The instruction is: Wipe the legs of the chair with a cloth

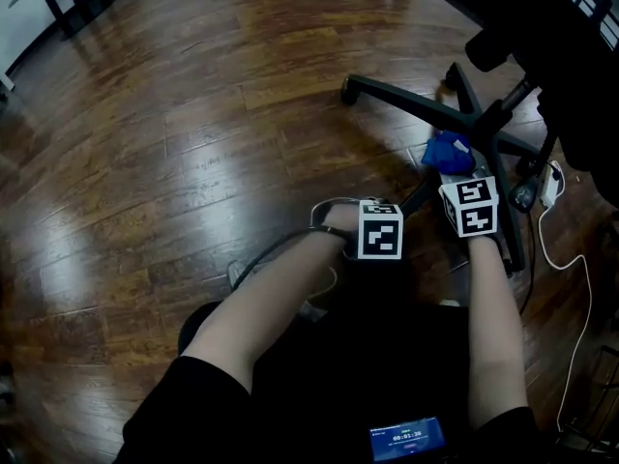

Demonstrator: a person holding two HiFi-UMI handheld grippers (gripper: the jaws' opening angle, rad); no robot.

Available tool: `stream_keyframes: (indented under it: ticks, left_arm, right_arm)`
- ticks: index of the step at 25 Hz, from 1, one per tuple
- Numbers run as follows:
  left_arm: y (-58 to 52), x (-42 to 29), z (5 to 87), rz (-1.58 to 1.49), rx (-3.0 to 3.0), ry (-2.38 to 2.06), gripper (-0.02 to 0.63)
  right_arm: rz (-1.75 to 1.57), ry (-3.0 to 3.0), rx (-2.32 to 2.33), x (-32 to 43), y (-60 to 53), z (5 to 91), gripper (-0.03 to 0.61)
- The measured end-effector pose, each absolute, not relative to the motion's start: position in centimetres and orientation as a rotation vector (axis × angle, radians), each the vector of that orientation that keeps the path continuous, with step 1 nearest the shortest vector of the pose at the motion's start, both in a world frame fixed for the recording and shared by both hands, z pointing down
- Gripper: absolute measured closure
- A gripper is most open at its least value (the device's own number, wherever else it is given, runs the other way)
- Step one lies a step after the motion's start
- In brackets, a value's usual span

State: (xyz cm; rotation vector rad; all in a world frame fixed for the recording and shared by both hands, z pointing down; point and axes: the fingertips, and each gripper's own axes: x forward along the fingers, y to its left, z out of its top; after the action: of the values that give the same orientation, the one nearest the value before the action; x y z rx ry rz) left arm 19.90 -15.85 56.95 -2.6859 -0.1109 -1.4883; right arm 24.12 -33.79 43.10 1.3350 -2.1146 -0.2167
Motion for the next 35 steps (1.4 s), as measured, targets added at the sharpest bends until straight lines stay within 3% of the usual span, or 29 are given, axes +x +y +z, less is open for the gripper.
stream_keyframes:
  ticks: [6, 15, 19, 27, 35]
  left_arm:
    - [-16.1, 20.1, 57.1, -1.491, -2.694, -0.042, 0.36]
    - [-16.2, 19.7, 56.9, -1.452, -2.72, 0.02, 0.36]
    - [-16.3, 19.9, 57.0, -1.478, -2.689, 0.006, 0.36]
    - [-15.9, 20.1, 57.1, -1.496, -2.688, -0.045, 0.36]
    - [-16.0, 20.1, 57.1, -1.501, -2.682, -0.047, 0.36]
  right_arm:
    - [-0.192, -2.13, 1.244, 22.6, -30.7, 44.5, 0.488]
    - [-0.197, -2.197, 0.849, 14.0, -22.3, 48.2, 0.489]
    - [-0.213, -2.192, 0.799, 15.0, -23.8, 47.8, 0.486]
    - [-0.173, -2.118, 1.316, 23.8, -33.4, 43.5, 0.486]
    - [-0.154, -2.138, 1.354, 23.4, -32.4, 43.7, 0.488]
